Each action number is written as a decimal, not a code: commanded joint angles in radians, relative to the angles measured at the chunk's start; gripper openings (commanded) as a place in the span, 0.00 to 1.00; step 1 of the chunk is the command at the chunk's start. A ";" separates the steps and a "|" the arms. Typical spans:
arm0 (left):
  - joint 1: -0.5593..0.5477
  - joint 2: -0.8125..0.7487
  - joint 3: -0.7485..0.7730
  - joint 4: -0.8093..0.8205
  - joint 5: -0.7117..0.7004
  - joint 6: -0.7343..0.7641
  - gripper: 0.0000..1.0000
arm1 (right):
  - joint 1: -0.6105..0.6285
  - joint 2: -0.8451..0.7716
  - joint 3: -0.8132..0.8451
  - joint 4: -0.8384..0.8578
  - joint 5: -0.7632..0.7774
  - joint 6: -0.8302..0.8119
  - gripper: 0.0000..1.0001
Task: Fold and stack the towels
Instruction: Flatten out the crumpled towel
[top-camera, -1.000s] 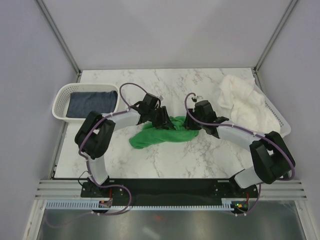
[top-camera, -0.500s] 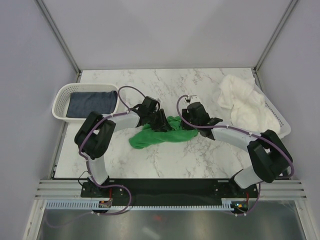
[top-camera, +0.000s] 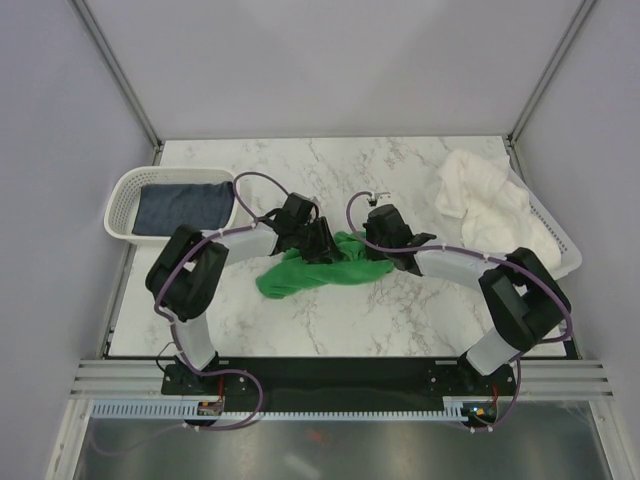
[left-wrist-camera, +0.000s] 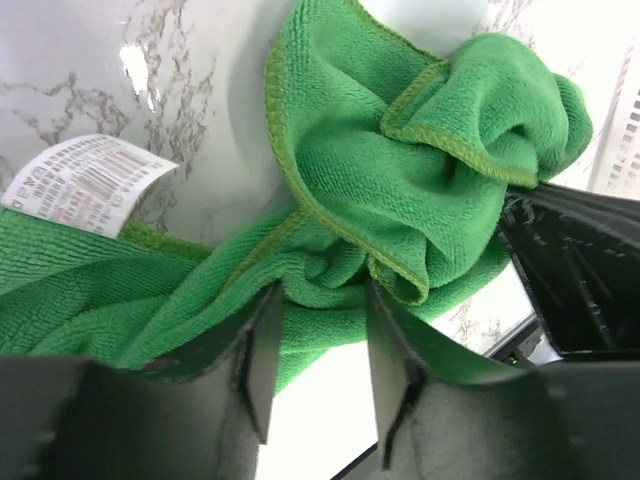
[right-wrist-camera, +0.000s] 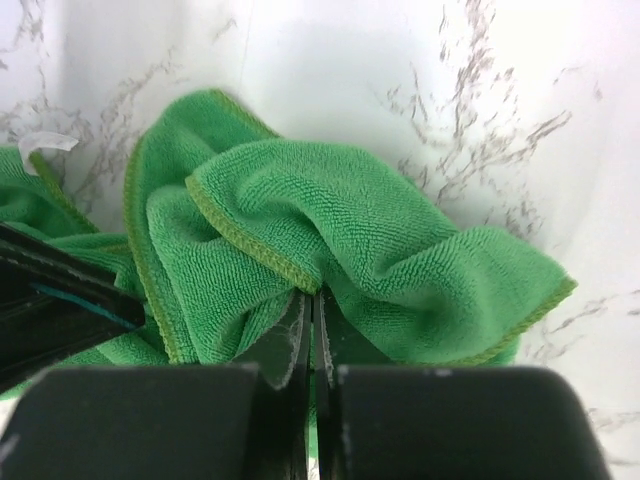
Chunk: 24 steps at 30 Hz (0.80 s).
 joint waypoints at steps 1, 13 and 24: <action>-0.005 -0.085 0.003 0.011 -0.049 -0.017 0.49 | 0.005 -0.073 0.093 -0.065 0.068 -0.044 0.00; -0.013 -0.169 0.013 0.036 0.012 0.126 0.65 | 0.005 -0.288 0.197 -0.265 0.036 -0.055 0.00; -0.022 -0.068 0.065 0.004 -0.002 0.281 0.59 | -0.010 -0.379 0.185 -0.331 0.145 -0.038 0.00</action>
